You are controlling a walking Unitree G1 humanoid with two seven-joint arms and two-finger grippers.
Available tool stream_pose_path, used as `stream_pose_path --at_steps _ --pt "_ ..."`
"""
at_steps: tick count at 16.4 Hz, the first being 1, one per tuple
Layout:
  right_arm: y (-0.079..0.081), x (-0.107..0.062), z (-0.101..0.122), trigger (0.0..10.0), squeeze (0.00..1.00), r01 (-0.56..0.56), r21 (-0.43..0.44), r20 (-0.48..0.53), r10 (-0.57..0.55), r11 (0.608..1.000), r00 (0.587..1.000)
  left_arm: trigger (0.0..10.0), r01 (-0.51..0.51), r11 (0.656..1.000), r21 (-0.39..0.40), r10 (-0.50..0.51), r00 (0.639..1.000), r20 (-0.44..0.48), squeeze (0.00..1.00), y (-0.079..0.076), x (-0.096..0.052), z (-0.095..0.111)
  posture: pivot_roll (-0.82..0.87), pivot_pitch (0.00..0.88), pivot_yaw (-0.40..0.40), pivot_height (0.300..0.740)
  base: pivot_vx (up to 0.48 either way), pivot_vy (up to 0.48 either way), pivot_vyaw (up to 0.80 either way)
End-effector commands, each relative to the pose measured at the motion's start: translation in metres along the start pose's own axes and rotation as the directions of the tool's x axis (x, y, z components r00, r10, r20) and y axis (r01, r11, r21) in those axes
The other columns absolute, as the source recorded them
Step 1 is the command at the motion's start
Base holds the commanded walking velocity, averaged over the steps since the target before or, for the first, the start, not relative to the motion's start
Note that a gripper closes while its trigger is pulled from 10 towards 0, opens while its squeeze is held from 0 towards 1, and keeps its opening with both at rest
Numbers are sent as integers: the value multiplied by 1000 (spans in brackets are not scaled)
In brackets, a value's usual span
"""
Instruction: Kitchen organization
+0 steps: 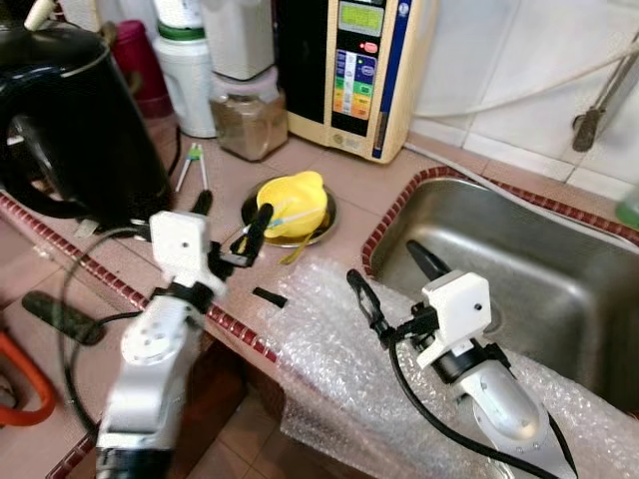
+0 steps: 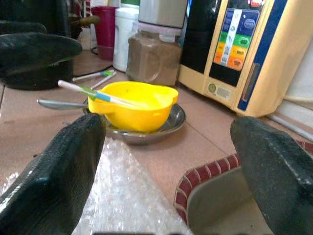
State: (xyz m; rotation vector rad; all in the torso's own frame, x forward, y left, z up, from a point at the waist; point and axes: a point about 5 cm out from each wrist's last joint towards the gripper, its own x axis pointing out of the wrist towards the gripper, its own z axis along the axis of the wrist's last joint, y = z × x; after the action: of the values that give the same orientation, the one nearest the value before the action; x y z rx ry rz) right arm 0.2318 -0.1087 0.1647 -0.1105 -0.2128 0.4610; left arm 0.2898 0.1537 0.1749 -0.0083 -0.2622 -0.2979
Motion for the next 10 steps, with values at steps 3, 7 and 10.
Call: stream_pose_path --at_steps 3,7,10 --pt "-10 4 2 10000 0 51 1 4 -51 999 999 10000 9 997 78 -10 1000 10 1000 3 -13 14 82 100 -1 740 0 0 0" --pt "-21 7 3 10000 0 126 -43 -4 -126 991 992 10000 -19 998 60 20 1000 -17 1000 -7 -4 -4 57 110 -30 740 0 0 0" --pt "-21 6 3 10000 0 123 -23 -13 -123 992 992 10000 22 1000 12 -22 1000 16 1000 -27 19 -2 29 121 -34 740 0 0 0"
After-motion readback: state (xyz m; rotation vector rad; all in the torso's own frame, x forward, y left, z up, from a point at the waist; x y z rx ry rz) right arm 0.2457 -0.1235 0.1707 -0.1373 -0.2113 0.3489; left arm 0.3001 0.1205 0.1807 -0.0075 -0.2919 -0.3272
